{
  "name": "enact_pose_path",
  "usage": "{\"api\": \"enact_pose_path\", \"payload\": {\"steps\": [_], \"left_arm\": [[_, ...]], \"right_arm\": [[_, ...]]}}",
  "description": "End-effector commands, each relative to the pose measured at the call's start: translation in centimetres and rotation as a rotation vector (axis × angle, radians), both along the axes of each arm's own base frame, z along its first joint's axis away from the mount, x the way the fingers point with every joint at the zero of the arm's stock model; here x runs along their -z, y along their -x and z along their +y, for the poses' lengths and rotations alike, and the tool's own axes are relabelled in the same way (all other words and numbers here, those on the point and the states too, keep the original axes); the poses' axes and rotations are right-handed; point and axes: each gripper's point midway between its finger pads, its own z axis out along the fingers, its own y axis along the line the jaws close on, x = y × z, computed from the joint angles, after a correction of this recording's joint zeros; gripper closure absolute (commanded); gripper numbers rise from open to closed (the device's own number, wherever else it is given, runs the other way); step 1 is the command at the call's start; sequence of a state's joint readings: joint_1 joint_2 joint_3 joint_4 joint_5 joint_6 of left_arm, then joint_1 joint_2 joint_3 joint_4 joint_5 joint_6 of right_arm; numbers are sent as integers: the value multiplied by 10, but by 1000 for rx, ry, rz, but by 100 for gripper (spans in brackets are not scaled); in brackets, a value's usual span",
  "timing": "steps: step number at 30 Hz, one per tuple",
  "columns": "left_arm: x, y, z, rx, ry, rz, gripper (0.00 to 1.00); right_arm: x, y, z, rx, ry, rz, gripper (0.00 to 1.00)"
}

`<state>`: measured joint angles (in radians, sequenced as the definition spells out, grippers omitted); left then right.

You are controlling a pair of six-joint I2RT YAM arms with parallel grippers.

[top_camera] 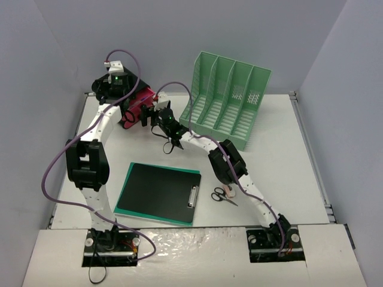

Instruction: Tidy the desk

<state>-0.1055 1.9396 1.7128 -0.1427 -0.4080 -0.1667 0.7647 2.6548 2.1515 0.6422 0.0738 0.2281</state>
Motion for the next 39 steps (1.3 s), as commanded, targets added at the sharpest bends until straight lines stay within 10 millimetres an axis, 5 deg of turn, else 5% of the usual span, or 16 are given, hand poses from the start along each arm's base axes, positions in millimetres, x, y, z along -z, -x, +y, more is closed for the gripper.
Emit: {"api": "enact_pose_path", "payload": {"steps": [1, 13, 22, 39], "left_arm": [[26, 16, 1, 14, -44, 121, 3], [30, 15, -2, 21, -61, 132, 3], [31, 19, -5, 19, -51, 133, 3], [30, 21, -4, 15, -54, 131, 3]], "right_arm": [[-80, -15, 3, 26, -193, -151, 15], [-101, -27, 3, 34, -192, -177, 10], [-95, -25, 6, 12, -207, -169, 7], [-137, -17, 4, -4, -282, -212, 7]]}}
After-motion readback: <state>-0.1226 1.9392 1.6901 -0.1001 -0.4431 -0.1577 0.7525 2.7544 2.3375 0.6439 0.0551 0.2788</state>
